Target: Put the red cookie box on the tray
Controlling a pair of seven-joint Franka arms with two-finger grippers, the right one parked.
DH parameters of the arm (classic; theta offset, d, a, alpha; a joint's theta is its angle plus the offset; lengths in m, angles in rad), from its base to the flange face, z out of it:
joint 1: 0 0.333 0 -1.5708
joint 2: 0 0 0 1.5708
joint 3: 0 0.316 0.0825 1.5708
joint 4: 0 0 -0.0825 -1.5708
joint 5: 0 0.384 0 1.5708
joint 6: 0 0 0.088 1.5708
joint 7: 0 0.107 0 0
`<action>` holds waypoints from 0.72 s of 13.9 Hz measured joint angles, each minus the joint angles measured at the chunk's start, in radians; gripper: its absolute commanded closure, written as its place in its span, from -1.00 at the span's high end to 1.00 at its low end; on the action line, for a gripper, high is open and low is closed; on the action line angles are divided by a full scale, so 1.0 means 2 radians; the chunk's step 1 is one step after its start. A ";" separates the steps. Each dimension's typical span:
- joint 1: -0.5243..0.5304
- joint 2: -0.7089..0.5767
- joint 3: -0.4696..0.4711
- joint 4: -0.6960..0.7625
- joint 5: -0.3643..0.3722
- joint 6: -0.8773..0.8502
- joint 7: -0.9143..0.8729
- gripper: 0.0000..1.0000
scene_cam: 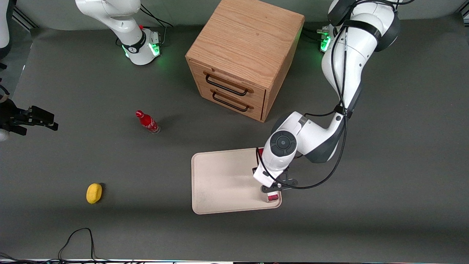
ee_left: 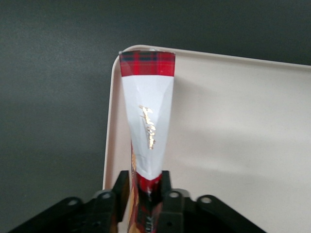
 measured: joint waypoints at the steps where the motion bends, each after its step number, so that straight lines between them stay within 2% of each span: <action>1: 0.000 0.000 0.000 0.000 0.000 0.001 0.000 1.00; 7: 0.001 -0.015 0.000 0.003 0.003 -0.016 0.002 1.00; 10: 0.002 -0.076 -0.003 -0.026 0.002 -0.062 0.019 1.00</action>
